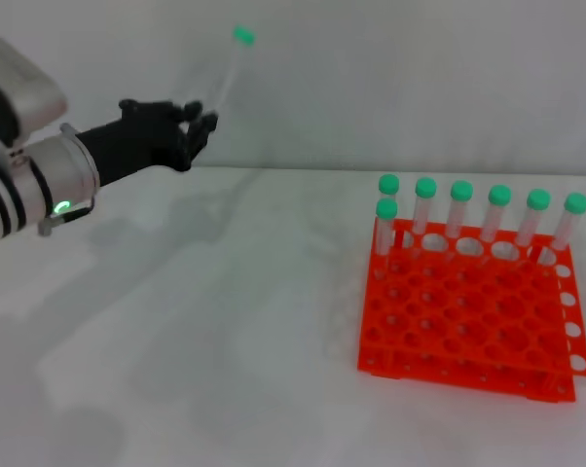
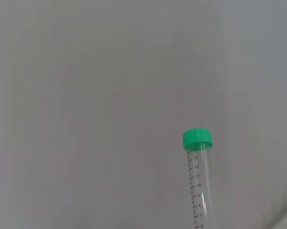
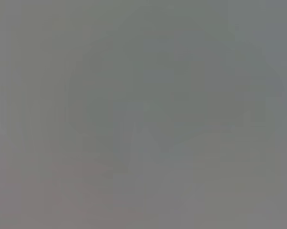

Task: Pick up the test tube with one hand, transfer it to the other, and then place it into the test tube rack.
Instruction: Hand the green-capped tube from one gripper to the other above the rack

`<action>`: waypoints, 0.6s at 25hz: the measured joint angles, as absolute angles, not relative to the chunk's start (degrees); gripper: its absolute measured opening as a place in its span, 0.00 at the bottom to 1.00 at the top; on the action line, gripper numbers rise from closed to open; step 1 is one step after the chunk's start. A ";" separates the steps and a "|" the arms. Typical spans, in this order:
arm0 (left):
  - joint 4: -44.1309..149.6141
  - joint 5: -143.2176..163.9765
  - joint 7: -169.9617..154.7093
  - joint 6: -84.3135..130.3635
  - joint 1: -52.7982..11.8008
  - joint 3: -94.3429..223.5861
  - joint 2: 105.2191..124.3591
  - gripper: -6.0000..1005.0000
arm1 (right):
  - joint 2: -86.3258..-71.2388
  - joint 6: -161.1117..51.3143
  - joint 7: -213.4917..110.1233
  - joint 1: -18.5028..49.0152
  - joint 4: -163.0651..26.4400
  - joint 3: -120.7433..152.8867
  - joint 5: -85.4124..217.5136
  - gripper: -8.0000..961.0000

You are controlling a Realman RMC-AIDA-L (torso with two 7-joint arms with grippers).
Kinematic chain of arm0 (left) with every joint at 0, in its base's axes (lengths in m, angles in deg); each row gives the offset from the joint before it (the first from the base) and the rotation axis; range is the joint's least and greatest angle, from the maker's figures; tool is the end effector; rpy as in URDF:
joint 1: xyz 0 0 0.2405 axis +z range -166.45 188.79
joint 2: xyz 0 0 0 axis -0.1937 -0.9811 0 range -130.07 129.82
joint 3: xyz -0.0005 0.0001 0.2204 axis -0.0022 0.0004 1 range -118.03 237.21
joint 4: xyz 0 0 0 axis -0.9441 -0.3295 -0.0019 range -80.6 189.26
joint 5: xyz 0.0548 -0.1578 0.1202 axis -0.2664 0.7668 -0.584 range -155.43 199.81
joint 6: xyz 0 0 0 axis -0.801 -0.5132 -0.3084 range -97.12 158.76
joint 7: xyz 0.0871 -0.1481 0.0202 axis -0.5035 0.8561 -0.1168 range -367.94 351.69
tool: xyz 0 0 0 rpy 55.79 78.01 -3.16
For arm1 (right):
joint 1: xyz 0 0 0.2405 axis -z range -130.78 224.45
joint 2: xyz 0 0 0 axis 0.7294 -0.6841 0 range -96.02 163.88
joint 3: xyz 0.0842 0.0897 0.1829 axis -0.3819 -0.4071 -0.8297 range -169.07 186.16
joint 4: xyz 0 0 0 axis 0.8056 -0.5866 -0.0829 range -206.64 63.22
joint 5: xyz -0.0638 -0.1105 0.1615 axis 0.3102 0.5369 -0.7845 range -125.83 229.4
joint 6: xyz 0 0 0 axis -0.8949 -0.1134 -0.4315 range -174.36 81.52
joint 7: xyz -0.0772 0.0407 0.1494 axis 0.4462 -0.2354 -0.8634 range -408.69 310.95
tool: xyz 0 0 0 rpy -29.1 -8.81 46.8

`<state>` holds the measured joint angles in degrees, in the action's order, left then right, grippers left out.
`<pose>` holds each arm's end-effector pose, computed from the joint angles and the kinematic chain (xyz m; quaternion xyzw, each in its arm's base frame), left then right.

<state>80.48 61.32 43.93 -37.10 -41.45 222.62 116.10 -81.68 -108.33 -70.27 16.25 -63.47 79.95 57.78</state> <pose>-0.2171 0.4398 0.0446 -0.8679 -0.1435 -0.2284 0.4172 0.2972 0.3922 0.0731 -0.6462 0.2468 0.3391 0.6376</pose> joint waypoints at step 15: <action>68.53 74.03 32.56 -57.98 -30.52 222.54 118.69 0.21 | -72.88 -119.66 -107.44 17.92 -50.55 93.55 75.28 0.83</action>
<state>68.53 74.03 32.56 -57.98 -30.52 222.54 118.69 -72.88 -119.66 -107.44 17.92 -50.55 93.55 75.28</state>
